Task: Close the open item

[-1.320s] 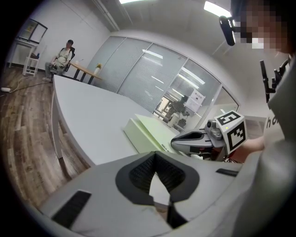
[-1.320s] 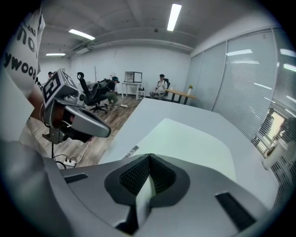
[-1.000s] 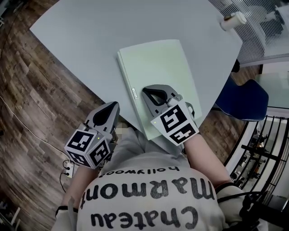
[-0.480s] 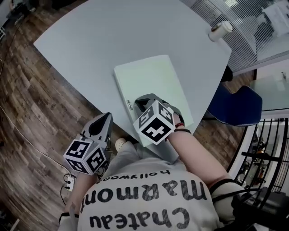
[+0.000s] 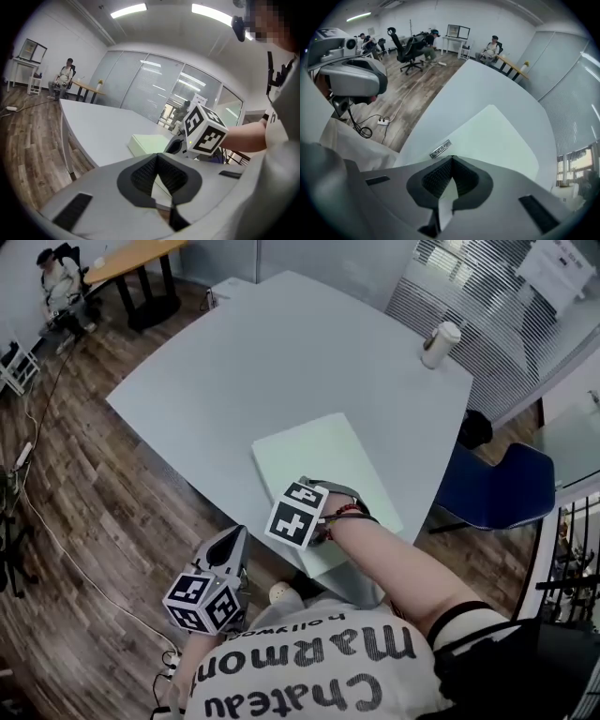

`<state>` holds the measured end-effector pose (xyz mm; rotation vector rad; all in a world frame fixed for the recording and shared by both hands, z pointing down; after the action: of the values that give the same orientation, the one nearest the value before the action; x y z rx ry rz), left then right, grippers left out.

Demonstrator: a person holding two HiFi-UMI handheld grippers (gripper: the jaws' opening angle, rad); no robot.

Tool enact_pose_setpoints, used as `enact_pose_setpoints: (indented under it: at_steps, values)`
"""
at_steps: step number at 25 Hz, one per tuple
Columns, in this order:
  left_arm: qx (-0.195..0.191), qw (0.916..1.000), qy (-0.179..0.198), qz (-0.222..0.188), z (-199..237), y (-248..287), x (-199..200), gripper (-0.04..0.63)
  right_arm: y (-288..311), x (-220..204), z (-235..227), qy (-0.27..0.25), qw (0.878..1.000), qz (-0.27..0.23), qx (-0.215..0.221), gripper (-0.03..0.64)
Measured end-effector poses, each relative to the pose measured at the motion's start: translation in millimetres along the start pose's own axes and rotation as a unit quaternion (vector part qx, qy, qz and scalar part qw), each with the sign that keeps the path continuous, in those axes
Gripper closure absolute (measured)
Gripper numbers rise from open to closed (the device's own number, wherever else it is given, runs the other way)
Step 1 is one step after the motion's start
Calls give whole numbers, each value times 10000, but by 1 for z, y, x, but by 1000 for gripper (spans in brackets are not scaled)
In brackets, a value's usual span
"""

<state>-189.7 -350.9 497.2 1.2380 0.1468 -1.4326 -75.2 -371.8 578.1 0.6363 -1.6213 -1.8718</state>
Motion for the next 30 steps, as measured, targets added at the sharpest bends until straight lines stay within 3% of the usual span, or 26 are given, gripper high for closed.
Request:
enact_pose_setpoints:
  at_steps: [4, 9, 14, 17, 20, 23, 27, 30]
  values:
    - [323, 9994, 11, -102, -2, -22, -3, 595, 4, 4, 3, -65, 9998, 12, 185, 626]
    - [776, 9963, -20, -377, -26, -45, 0, 595, 0, -8, 1, 54, 9983, -321, 489, 626]
    - [1111, 9912, 109, -716, -56, -63, -10, 595, 1, -14, 4, 328, 9937, -888, 596, 626]
    - [1335, 9878, -41, -806, -65, -75, -18, 595, -4, -8, 3, 469, 9904, -1183, 531, 626]
    - [1493, 9845, -203, -902, -78, -83, -26, 595, -11, -9, -4, 885, 9785, -1814, 422, 626]
    - [1589, 9808, -248, -1099, -89, -94, -37, 595, -30, -24, -13, 1412, 9537, -2607, 513, 624]
    - [1530, 9767, -443, -1439, -101, -107, -51, 594, -88, -65, -27, 2335, 8763, -4017, 1278, 624]
    - [1627, 9760, -424, -1381, -107, -111, -64, 594, -112, -117, -38, 2866, 8394, -4454, 1215, 624]
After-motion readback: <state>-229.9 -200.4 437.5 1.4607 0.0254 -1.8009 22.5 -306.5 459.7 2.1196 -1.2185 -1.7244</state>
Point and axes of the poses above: the fingertips, and each gripper's own axes: y forward along the fingers, z to its left, x out of its top, the point moved 2 cm from there along -y, backward along the fingers, and after that the axes turned 14 degrees about z, right-handed, at the moved point
